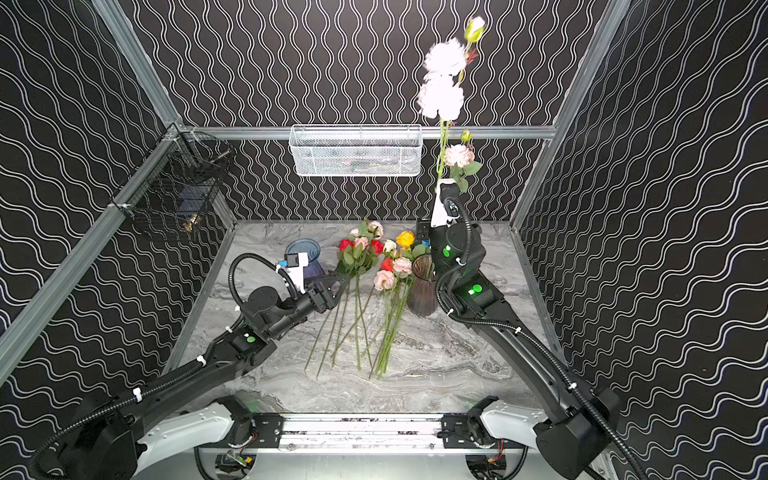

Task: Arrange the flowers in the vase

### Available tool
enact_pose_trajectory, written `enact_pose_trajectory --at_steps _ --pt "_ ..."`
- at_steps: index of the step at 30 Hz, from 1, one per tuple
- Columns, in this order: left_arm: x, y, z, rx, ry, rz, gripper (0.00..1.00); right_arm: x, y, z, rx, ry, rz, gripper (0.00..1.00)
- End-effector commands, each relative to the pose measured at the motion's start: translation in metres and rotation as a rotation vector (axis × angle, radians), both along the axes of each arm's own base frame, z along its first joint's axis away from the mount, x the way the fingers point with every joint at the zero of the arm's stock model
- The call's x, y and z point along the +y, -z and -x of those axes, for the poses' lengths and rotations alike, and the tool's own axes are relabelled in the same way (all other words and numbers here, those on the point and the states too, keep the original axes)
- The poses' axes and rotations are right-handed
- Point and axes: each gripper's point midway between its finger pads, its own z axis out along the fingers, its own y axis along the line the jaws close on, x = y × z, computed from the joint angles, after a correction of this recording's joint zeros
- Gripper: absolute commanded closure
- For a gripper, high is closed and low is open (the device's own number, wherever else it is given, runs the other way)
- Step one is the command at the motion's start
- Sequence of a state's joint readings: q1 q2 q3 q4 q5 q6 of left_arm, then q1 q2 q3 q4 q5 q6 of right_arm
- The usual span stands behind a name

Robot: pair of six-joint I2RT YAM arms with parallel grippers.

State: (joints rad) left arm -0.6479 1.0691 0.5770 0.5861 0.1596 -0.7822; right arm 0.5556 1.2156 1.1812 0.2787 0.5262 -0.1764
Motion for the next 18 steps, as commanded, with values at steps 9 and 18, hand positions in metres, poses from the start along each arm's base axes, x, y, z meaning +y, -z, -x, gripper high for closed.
enact_pose_trajectory --at_steps 9,18 --pt "-0.010 0.030 -0.014 0.054 0.000 -0.026 0.17 -0.010 0.097 -0.005 0.160 0.044 -0.021 1.00" --pt "-0.015 0.054 -0.019 0.113 0.005 -0.059 0.17 -0.012 0.137 -0.005 0.241 0.065 -0.022 0.93"
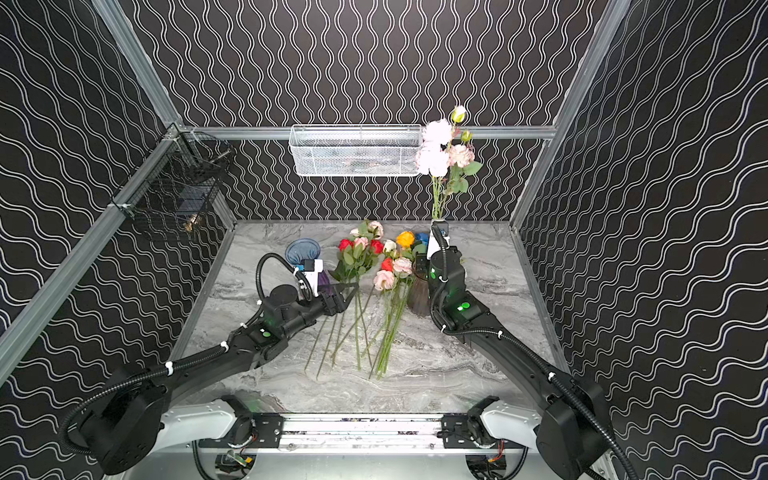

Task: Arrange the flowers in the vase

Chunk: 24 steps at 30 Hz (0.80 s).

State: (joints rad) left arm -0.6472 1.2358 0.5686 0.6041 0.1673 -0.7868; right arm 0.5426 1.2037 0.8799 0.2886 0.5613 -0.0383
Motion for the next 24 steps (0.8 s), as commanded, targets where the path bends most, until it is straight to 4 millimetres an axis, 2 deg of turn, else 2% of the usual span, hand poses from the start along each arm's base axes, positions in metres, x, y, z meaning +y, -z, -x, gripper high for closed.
enact_pose_trajectory --at_steps 1,6,12,14,17,21,24 --pt "-0.001 -0.006 -0.002 -0.011 -0.002 0.026 0.17 -0.003 0.003 -0.001 0.003 0.026 -0.025 0.93" --pt "-0.002 -0.001 -0.004 0.000 -0.001 0.011 0.17 -0.006 0.005 0.002 0.009 0.035 -0.036 0.92" --pt "-0.003 0.002 -0.004 0.005 0.000 -0.001 0.17 -0.005 0.006 0.002 0.024 0.028 -0.044 0.84" --pt "-0.002 0.002 -0.004 0.007 -0.003 -0.009 0.18 -0.004 0.008 0.001 0.038 0.031 -0.042 0.78" --pt "-0.001 0.003 -0.004 0.008 -0.006 -0.019 0.18 -0.005 0.008 0.002 0.042 0.032 -0.049 0.77" --pt "0.002 0.007 -0.006 0.014 -0.023 -0.048 0.17 -0.005 -0.001 0.008 0.024 0.013 -0.073 0.77" --pt "0.002 0.018 -0.010 0.046 -0.033 -0.091 0.19 -0.006 -0.012 0.016 0.010 0.000 -0.097 0.77"
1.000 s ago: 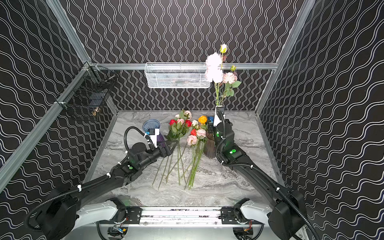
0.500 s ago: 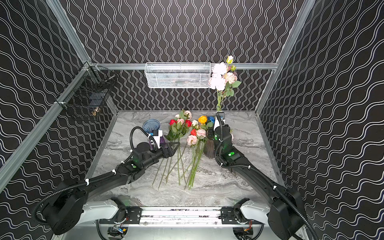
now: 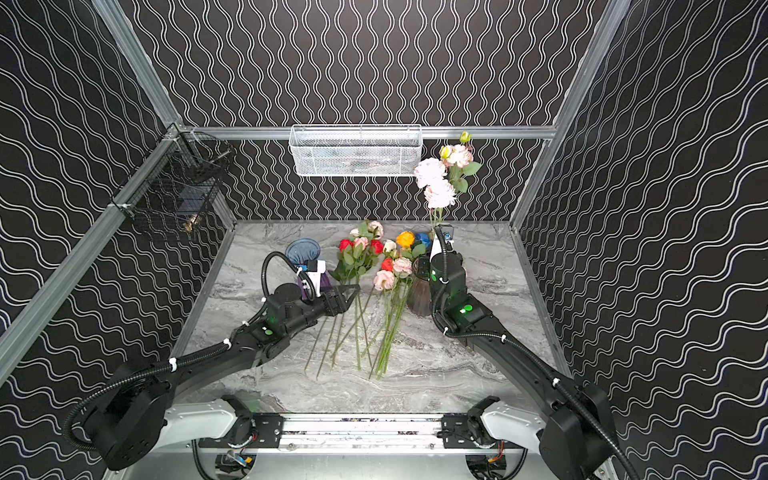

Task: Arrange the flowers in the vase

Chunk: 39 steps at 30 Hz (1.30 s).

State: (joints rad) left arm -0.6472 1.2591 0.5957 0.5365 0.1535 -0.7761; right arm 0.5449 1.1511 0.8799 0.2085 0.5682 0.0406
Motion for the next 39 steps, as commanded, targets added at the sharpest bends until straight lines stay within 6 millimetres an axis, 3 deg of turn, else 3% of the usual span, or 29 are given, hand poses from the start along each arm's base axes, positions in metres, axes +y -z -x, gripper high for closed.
enact_pose_trajectory --at_steps 1,8,13,16,20,24,30,39 --pt "0.001 0.012 -0.007 0.021 -0.021 -0.062 0.19 0.001 -0.014 0.008 -0.022 -0.018 -0.043 0.77" --pt "-0.004 0.070 -0.021 0.196 -0.024 -0.262 0.29 0.008 -0.040 0.029 -0.058 -0.066 -0.078 0.72" --pt "-0.014 0.092 -0.033 0.242 0.001 -0.391 0.41 0.017 -0.043 0.041 -0.048 -0.121 -0.128 0.71" --pt "-0.002 0.103 -0.043 0.245 -0.064 -0.614 0.42 0.019 -0.041 0.044 -0.036 -0.143 -0.156 0.72" --pt "0.034 0.111 -0.053 0.233 -0.227 -0.935 0.43 0.024 -0.035 0.047 -0.019 -0.171 -0.177 0.71" --pt "0.059 0.124 -0.051 0.241 -0.284 -1.081 0.44 0.028 -0.033 0.047 -0.013 -0.187 -0.179 0.72" --pt "0.069 0.138 -0.039 0.224 -0.243 -1.121 0.51 0.031 -0.035 0.048 -0.018 -0.212 -0.185 0.72" --pt "0.073 0.165 -0.037 0.268 -0.194 -1.065 0.64 0.032 -0.032 0.051 -0.010 -0.223 -0.185 0.72"
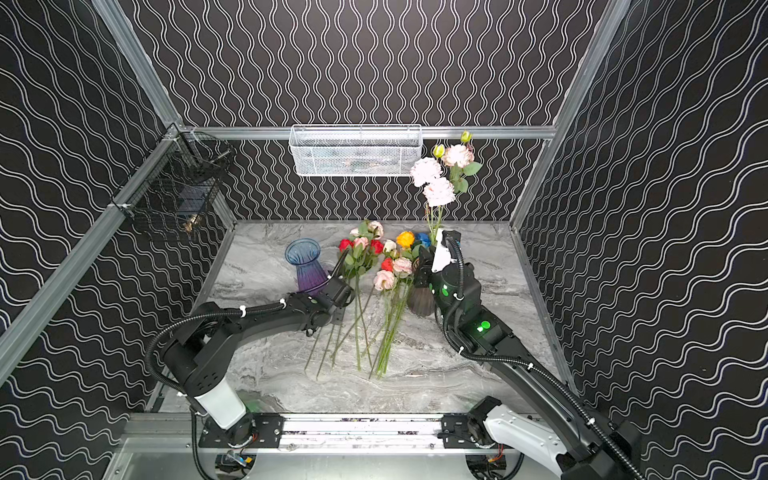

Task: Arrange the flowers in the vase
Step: 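Reach the left gripper down into the flower pile and grasp a rose stem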

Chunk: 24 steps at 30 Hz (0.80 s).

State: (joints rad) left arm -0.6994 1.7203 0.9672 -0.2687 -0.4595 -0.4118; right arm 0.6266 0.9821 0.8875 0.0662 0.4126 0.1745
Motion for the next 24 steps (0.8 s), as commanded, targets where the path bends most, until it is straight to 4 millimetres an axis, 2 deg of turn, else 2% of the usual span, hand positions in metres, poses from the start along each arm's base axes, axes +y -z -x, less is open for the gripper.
enact_pose_trajectory --at_steps 1,5,13,19,24 --pt "-0.009 0.004 -0.008 0.001 0.031 0.064 0.66 -0.001 -0.002 0.002 -0.007 -0.001 -0.018 0.72" --pt "-0.013 0.014 -0.010 0.031 0.044 0.094 0.70 -0.002 -0.001 0.003 -0.003 0.001 -0.016 0.73" --pt "-0.001 0.027 -0.009 0.053 0.005 0.086 0.73 -0.002 -0.001 0.004 -0.003 -0.001 -0.016 0.73" --pt "-0.003 0.032 -0.006 0.073 0.024 0.091 0.85 -0.003 -0.002 0.004 -0.004 0.002 -0.015 0.73" --pt "-0.010 0.025 -0.003 0.078 0.041 0.130 0.96 -0.003 -0.006 0.007 -0.011 -0.001 -0.024 0.73"
